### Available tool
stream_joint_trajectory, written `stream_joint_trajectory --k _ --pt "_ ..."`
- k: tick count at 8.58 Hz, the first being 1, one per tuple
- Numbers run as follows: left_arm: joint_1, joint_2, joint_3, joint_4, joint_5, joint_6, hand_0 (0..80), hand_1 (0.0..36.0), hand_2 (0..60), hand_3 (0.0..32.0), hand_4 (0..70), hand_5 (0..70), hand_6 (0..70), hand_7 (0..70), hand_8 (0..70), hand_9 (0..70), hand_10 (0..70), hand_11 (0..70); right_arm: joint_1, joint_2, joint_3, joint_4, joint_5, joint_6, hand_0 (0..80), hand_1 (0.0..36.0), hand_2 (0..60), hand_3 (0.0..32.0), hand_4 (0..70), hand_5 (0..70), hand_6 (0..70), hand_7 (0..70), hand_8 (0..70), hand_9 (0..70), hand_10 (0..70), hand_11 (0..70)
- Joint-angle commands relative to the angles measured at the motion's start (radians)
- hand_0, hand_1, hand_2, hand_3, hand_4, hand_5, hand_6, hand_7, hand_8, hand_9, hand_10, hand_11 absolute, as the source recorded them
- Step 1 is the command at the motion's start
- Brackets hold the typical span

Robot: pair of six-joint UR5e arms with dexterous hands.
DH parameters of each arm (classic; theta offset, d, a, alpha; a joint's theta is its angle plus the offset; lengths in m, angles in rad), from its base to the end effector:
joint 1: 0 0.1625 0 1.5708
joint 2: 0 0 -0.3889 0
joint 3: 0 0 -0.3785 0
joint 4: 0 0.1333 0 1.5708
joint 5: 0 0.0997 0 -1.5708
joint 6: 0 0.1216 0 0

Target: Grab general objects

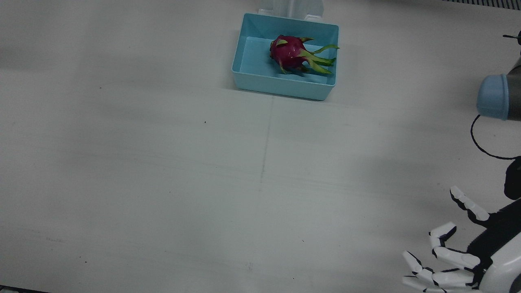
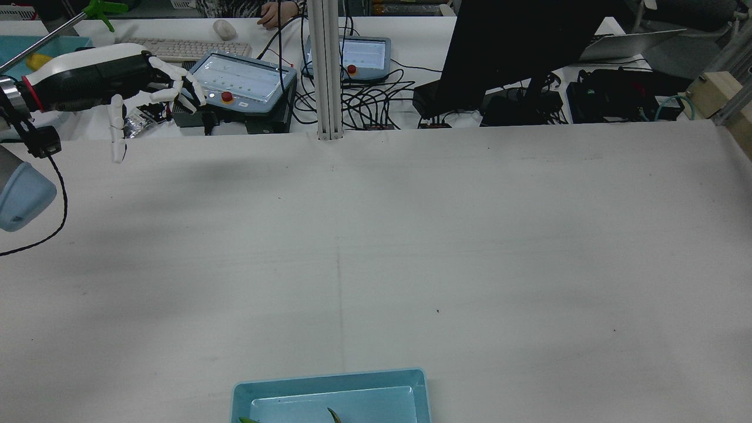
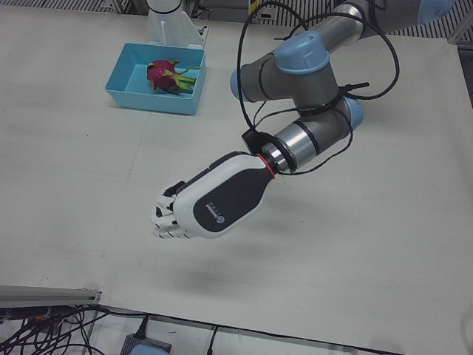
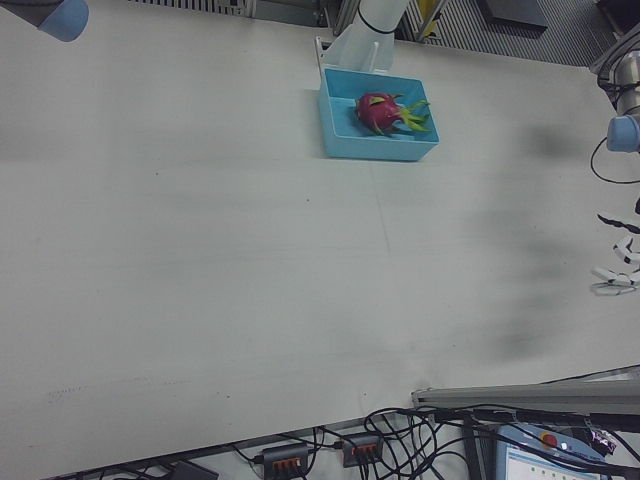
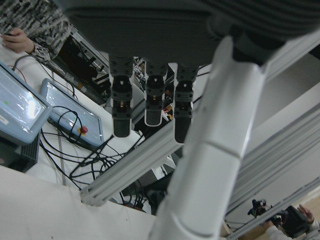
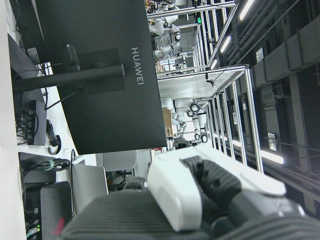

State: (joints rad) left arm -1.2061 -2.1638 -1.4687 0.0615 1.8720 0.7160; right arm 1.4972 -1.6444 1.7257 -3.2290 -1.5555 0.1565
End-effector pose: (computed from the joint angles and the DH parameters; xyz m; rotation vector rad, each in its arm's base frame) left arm 0.1582 -0.6870 0.3489 0.1672 2.1250 -1.0023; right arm 0.1003 -0.4783 0.6200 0.2322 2.1544 -2.1776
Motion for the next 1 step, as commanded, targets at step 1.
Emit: stream_joint_trajectory --k 1 --pt "-0.032 0.010 0.193 -0.098 -0.193 -0.027 65.1 15.2 0.0 0.0 46.7 70.0 32.9 32.6 24.1 12.7 7.9 12.4 0.000 0.000 0.000 0.000 0.000 0.000 0.0 0.0 0.0 0.0 0.0 0.0 0.0 0.0 0.0 0.0 0.0 0.0"
